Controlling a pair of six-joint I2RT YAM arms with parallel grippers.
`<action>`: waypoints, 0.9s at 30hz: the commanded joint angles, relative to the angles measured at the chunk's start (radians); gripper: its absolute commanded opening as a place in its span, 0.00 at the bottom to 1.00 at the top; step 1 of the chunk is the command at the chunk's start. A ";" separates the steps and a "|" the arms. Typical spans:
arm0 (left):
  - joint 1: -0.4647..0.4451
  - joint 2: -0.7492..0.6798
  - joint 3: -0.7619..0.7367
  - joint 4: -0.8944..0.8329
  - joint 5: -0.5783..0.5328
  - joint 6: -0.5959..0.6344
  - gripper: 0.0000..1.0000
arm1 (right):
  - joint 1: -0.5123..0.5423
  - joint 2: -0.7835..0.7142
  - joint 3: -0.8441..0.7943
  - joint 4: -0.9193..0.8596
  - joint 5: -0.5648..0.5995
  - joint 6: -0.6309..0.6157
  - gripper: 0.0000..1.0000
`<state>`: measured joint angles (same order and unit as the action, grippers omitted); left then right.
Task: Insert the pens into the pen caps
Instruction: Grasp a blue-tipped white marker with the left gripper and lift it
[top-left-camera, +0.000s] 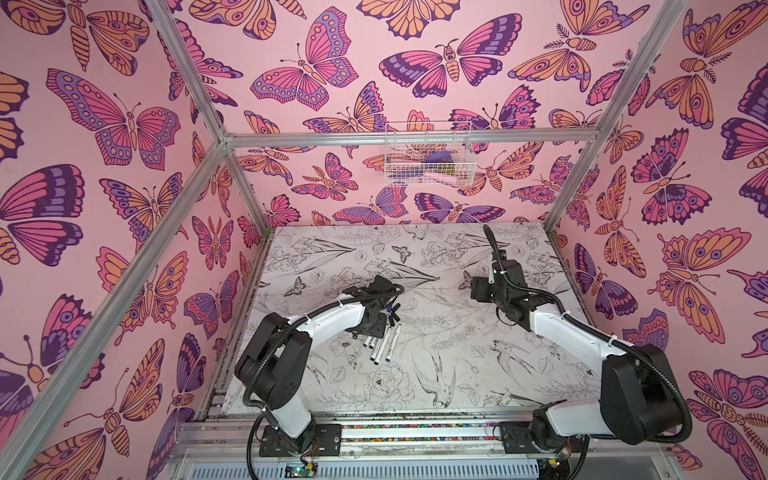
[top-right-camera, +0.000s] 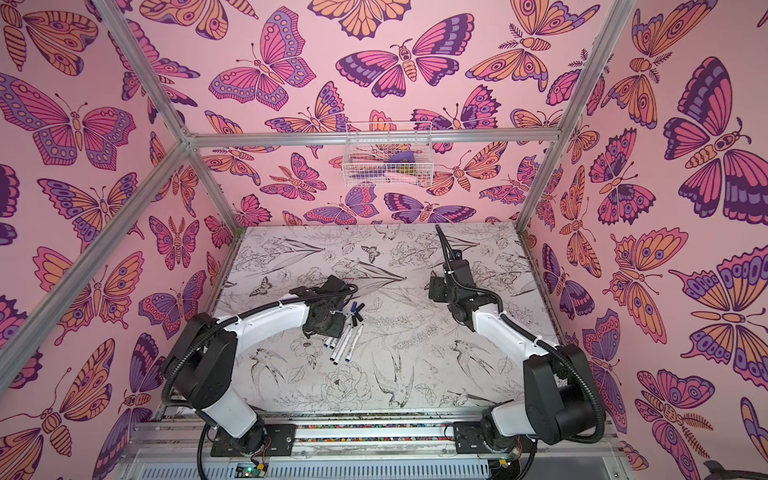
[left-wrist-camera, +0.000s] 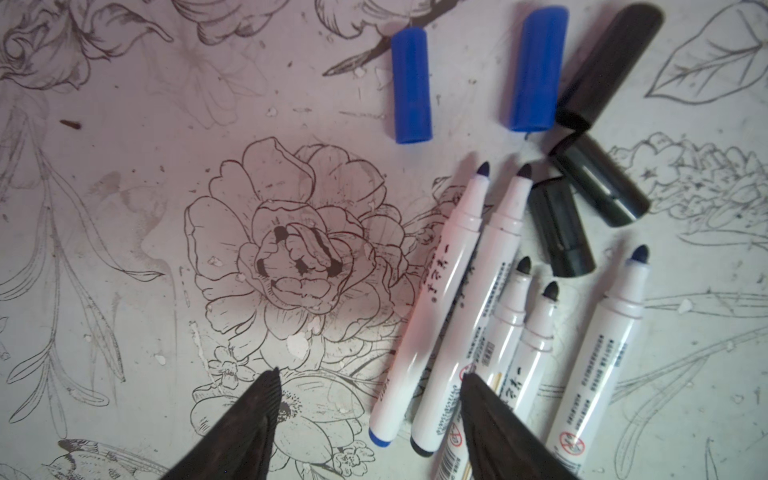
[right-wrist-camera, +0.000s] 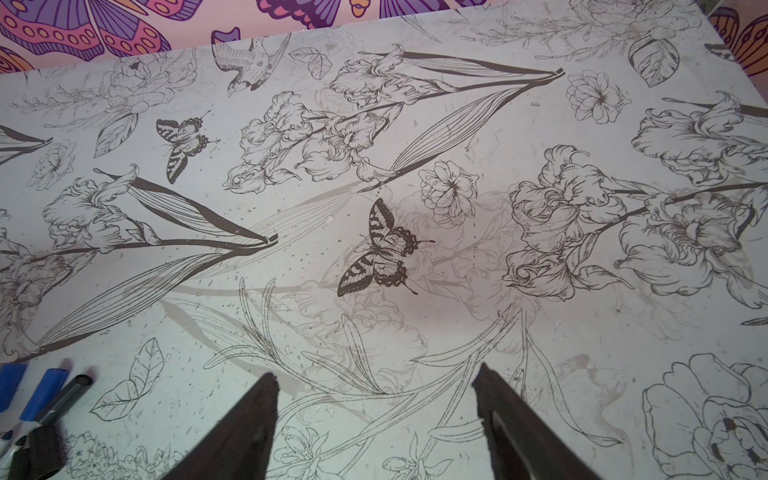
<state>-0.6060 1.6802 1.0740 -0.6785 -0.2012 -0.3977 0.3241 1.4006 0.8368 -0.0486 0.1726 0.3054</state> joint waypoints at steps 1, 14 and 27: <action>0.008 0.025 0.018 -0.029 0.011 0.017 0.70 | 0.009 -0.003 0.022 -0.002 0.019 -0.022 0.77; 0.009 0.071 0.024 -0.021 -0.009 -0.006 0.58 | 0.012 -0.010 0.024 -0.007 0.008 -0.017 0.77; 0.024 0.127 0.006 -0.005 0.059 -0.027 0.49 | 0.018 -0.032 0.022 -0.006 0.021 -0.017 0.77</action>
<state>-0.5972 1.7870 1.0901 -0.6743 -0.1741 -0.4072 0.3321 1.3949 0.8368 -0.0490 0.1761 0.3054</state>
